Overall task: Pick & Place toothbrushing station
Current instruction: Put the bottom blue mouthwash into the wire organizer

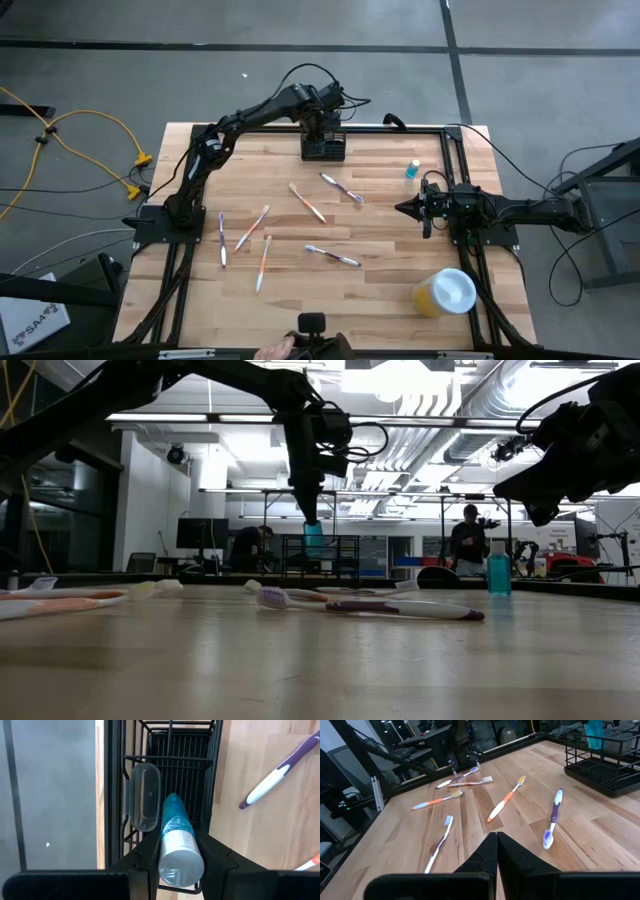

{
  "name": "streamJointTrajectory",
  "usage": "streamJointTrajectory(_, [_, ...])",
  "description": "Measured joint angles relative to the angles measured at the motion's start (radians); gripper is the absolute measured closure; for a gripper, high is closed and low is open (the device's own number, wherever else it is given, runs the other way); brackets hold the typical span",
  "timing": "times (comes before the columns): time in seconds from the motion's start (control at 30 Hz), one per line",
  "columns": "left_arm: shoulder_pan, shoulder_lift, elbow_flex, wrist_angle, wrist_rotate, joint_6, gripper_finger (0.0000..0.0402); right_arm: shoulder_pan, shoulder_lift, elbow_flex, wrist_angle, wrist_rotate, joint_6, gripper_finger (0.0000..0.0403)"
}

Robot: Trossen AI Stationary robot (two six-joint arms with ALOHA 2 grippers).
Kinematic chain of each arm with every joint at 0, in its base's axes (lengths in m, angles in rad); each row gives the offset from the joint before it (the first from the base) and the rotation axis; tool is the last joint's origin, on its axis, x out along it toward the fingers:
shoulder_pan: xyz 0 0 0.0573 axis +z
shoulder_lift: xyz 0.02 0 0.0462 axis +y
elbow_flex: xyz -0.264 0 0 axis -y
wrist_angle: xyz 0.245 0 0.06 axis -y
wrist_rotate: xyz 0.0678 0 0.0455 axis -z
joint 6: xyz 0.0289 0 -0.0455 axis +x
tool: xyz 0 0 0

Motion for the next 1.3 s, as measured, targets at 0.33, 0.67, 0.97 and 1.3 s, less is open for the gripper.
streamJointTrajectory(0.33, [-0.001,0.03,0.0,0.001,-0.003,0.027,0.0313,0.0,0.0,0.0,0.0,0.0,0.0,0.0401])
streamJointTrajectory(0.67, [0.002,0.048,0.001,0.003,-0.002,0.034,0.0313,0.0,0.0,0.0,0.0,0.0,0.0,0.0401])
streamJointTrajectory(0.97, [0.002,0.048,0.001,0.003,-0.002,0.04,0.0313,0.0,0.0,0.0,0.0,0.0,0.0,0.0401])
streamJointTrajectory(1.3, [-0.006,0.061,0.001,-0.003,-0.016,0.059,0.0313,0.0,0.0,0.0,0.0,0.0,0.0,0.0401])
